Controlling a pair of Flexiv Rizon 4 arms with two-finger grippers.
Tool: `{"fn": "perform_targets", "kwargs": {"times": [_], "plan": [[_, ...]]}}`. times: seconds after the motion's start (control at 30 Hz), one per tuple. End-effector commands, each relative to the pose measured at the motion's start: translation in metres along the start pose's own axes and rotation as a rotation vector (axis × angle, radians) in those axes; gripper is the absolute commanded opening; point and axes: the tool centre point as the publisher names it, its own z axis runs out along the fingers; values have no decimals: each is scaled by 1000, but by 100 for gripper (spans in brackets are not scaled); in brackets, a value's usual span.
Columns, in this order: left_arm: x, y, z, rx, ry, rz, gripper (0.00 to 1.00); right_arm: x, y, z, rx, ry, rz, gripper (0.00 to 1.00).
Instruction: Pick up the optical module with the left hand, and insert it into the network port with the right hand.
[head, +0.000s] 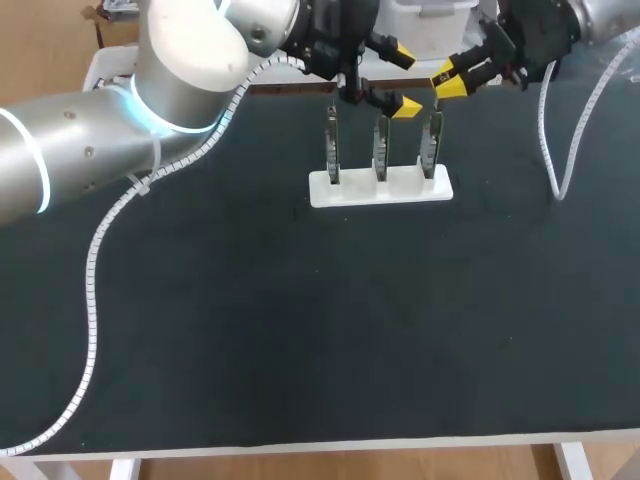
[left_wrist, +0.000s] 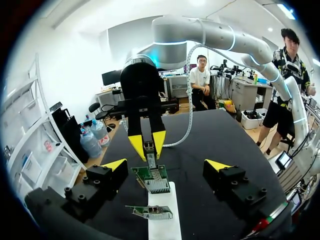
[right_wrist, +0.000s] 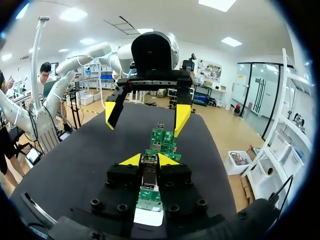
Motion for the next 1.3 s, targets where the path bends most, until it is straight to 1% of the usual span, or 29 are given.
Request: {"fn": "perform_targets", "kwargs": {"times": [0.03, 0.23, 0.53, 0.77, 0.83, 1.03, 1.3], "plan": [[0, 1, 0, 2, 4, -1, 100, 5, -8, 3, -76, -7, 4, 0], [0, 1, 0, 2, 4, -1, 100, 4, -5, 6, -83, -12, 0, 0], [0, 1, 0, 2, 4, -1, 100, 1, -4, -1, -67, -10, -9, 0], [0, 1, 0, 2, 4, -1, 100, 8, 0, 1, -64, -18, 7, 0], [0, 1, 0, 2, 4, -1, 100, 10, 0, 1, -54, -35, 3, 0], [0, 1, 0, 2, 4, -1, 100, 14, -2, 4, -49, -48, 4, 0], [0, 1, 0, 2, 4, -1, 100, 18, -3, 9, -54, -46, 11, 0]]}}
